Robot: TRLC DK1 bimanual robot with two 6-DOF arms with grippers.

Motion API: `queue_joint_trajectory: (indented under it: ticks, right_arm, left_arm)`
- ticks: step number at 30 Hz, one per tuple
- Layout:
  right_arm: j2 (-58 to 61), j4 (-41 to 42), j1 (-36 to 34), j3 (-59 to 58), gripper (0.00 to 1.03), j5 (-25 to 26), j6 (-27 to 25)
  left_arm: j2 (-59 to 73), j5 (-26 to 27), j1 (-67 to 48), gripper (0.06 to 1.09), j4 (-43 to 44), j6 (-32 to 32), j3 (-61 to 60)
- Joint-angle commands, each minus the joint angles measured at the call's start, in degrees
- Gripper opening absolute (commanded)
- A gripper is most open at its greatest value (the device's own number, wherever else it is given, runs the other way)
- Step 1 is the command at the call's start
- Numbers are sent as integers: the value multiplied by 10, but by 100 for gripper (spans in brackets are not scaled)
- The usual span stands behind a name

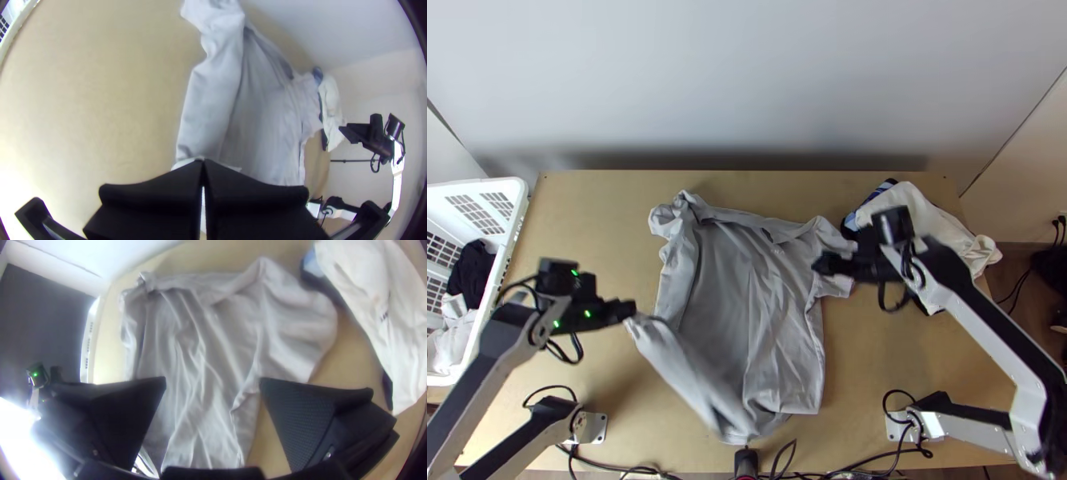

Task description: Fold the t-shirt

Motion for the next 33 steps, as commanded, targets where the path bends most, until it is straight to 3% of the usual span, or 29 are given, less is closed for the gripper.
queue_joint_trajectory:
  ticks: [1, 7, 11, 15, 19, 23, 33]
  right_arm:
    - [125, 45, 25, 148, 98, 22, -52]
    - [237, 50, 89, 239, 98, 38, -117]
    - [269, 106, 130, 234, 97, 98, -183]
    - [306, 183, 161, 239, 97, 109, -323]
    - [346, 283, 171, 249, 98, 108, -381]
    - [383, 374, 177, 252, 98, 108, -386]
    - [482, 384, 187, 327, 98, 108, -400]
  left_arm:
    - [41, -1, 85, 9, 11, 12, 57]
    - [27, -7, 63, 9, 12, -26, 59]
    - [20, -7, 56, 9, 12, -34, 58]
    - [11, -7, 30, 9, 19, -33, 41]
    - [7, -8, -11, 9, 41, -43, 14]
    - [7, -14, -36, 9, 63, -52, 1]
    - [13, -14, -35, 9, 107, -59, -35]
